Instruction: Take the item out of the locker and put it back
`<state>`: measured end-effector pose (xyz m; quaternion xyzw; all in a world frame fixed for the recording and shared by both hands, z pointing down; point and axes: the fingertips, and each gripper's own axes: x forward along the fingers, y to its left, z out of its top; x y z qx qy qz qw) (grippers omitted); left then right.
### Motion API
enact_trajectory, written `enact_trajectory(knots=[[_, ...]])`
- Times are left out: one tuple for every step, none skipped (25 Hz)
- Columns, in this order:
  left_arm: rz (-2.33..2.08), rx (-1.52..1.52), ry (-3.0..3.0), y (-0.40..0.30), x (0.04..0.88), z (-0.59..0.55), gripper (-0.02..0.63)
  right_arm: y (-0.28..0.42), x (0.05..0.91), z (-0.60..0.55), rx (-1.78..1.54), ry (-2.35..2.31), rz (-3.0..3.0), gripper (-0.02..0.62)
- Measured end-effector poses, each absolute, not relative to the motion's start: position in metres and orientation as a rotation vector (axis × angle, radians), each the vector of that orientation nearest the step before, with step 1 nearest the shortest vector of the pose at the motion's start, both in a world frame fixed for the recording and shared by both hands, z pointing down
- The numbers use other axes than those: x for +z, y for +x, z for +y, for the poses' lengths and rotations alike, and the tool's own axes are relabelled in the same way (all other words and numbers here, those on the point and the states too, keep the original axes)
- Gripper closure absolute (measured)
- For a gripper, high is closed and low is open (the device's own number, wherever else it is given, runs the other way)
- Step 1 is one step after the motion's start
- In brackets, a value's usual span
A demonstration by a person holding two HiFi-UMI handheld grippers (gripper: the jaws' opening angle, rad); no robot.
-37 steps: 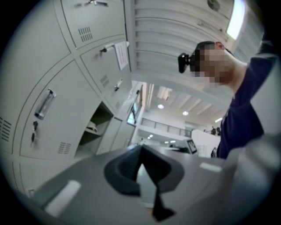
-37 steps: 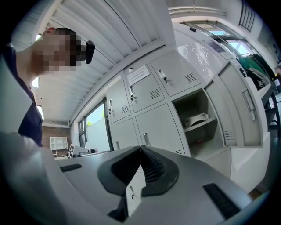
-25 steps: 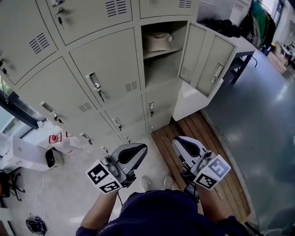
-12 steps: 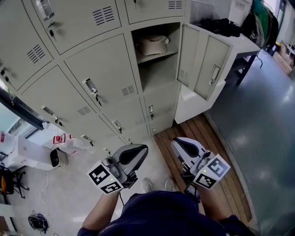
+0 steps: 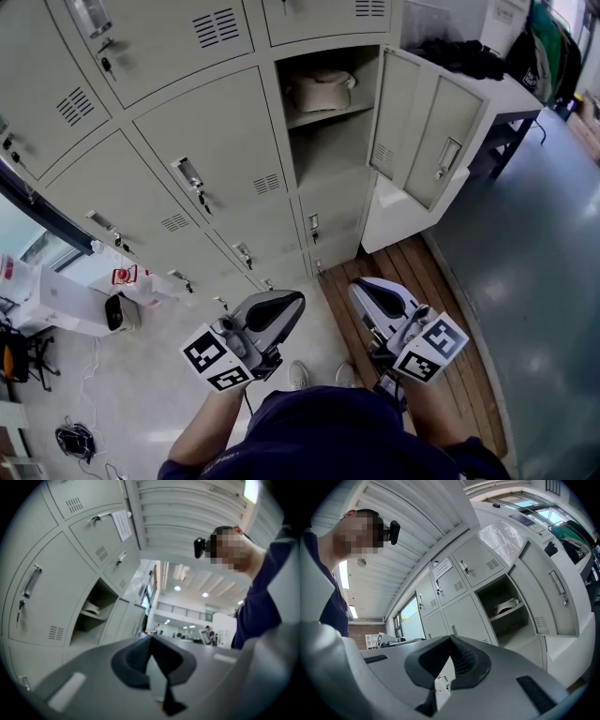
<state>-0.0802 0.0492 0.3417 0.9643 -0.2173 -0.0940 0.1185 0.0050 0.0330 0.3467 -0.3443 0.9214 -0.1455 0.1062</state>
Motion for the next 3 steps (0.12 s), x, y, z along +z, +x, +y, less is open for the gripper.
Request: enact_trajectory(knots=[[-0.637, -0.276, 2.820, -0.0802, 0.3414, 0.0480, 0.603, 0.0042, 0.3467, 0.0317, -0.430, -1.011, 2.715, 0.591], [-0.638, -0.277, 2.819, -0.0803, 0.3411, 0.0470, 0.604, 0.0035, 0.3467, 0.0306, -0.431, -1.008, 2.716, 0.591], [-0.639, -0.277, 2.819, -0.0803, 0.3409, 0.0459, 0.603, 0.0029, 0.3467, 0.0294, -0.432, -1.006, 2.717, 0.591]])
